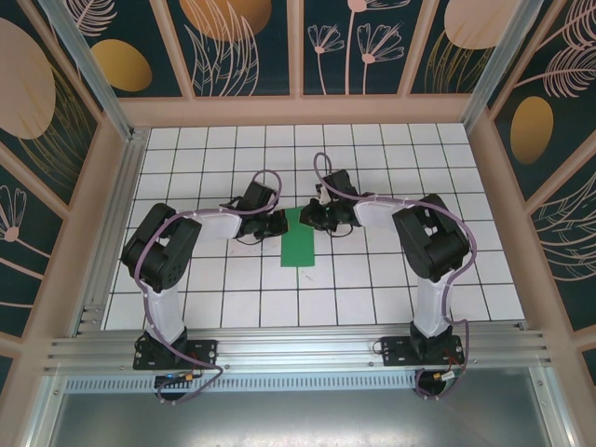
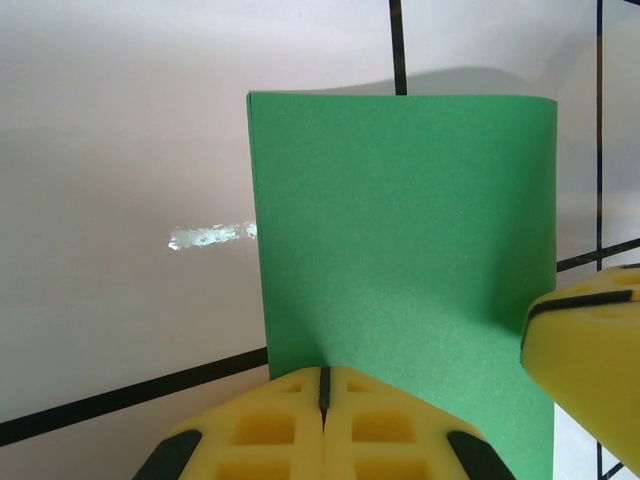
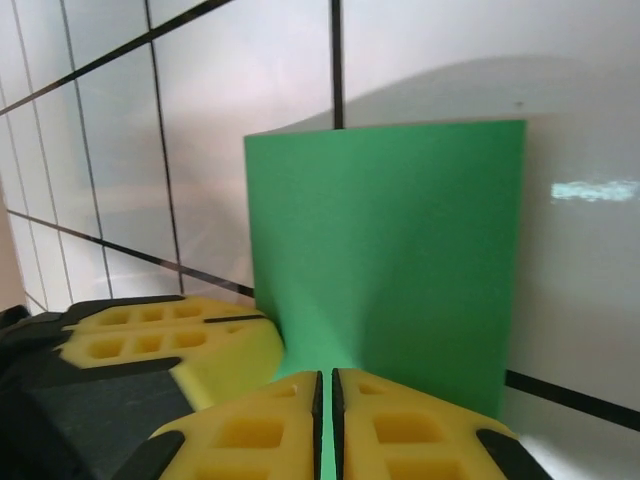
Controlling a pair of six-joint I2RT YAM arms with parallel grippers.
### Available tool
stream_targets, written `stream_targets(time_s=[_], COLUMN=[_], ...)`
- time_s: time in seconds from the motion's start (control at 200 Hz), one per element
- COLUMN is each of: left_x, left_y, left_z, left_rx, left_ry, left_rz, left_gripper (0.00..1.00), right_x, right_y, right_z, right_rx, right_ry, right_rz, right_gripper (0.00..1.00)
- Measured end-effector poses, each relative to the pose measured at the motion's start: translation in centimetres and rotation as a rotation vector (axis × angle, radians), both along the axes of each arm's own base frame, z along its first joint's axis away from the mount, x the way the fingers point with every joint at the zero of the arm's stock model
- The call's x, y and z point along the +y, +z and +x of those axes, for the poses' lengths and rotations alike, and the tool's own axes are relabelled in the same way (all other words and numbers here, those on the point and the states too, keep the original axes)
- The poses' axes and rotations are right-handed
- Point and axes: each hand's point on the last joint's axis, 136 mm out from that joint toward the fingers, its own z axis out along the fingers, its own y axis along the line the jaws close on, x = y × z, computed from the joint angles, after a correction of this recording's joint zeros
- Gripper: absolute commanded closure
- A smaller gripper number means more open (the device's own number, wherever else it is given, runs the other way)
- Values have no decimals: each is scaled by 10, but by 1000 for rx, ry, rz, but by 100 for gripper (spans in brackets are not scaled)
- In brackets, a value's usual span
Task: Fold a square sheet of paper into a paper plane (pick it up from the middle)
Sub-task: Fold the square sheet of paper in half at the center of the table.
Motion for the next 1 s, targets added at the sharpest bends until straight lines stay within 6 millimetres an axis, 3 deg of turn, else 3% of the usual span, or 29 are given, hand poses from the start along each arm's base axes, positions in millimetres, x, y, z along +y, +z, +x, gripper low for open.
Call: stream_targets(time_s=[0.175, 0.33, 0.49, 0.676, 0.826, 1.001], left_x=[0, 0, 0, 0, 0, 0], left_y=[0, 0, 0, 0, 0, 0], left_z=[0, 0, 0, 0, 1, 1], left_rx=[-1, -1, -1, -1, -1, -1], left_ry=[1, 2, 2, 2, 2, 2], left_rz=[1, 2, 2, 2, 2, 2], left_gripper=[94, 94, 94, 94, 94, 94], right_x=[-15, -24, -37, -15, -2, -10], right_y=[-20, -19, -1, 22, 7, -20], right_z=[-3, -1, -3, -12, -35, -51], right_rx=[42, 22, -23, -67, -1, 81], right_ry=[-31, -60, -90, -35, 15, 20], right_rz=[-62, -92, -99, -24, -3, -31], right_gripper=[86, 87, 86, 86, 86, 87])
